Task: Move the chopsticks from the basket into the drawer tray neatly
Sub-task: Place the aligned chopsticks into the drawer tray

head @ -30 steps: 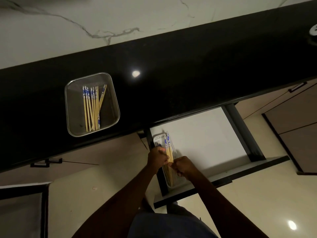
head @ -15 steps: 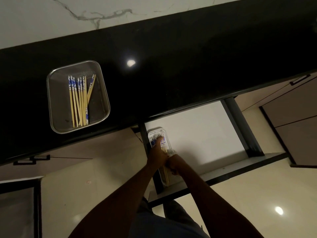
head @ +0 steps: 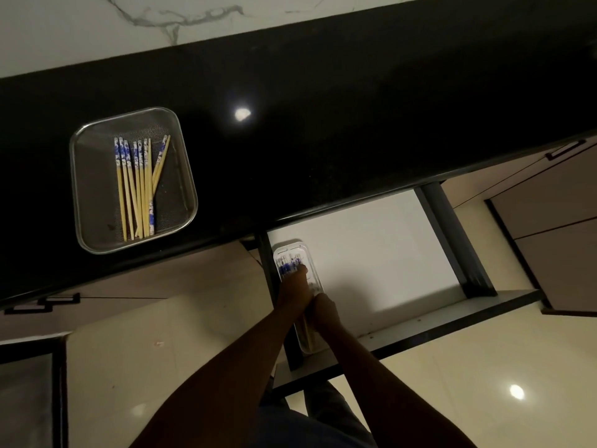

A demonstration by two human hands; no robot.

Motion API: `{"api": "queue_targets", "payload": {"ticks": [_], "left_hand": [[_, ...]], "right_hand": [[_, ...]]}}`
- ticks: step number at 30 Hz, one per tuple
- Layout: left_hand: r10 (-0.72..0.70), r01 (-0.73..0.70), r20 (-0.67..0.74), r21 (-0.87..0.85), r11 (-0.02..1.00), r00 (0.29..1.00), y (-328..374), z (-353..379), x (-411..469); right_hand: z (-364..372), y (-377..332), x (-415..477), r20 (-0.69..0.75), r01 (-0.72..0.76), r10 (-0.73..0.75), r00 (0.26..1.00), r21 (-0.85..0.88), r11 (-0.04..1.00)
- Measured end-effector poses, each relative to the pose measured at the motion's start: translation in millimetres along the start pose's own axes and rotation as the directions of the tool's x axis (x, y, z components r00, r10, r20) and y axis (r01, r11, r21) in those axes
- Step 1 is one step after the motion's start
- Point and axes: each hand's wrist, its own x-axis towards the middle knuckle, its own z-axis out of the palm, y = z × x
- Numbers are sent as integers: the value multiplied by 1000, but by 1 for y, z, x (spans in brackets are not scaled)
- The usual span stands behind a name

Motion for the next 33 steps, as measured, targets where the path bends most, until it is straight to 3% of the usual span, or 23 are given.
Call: {"api": "queue_targets", "payload": {"ticks": [12,16,22,33], "left_hand": [[35,-40,26,187,982,999,-2,1,0],[87,-94,36,313,945,996,-1,-2,1],[225,-149,-82,532,834,971,0,-7,8],[216,-178,8,599,781,976,-3,-9,25]], "right_hand": [[13,9,-6,-117,77,-79,990,-16,997],[17,12,-8,-153,107,-116,982,-61,992],[24,17,-10,-162,157,-174,971,-114,981],[25,18,-13,-147,137,-168,975,-202,970]]}}
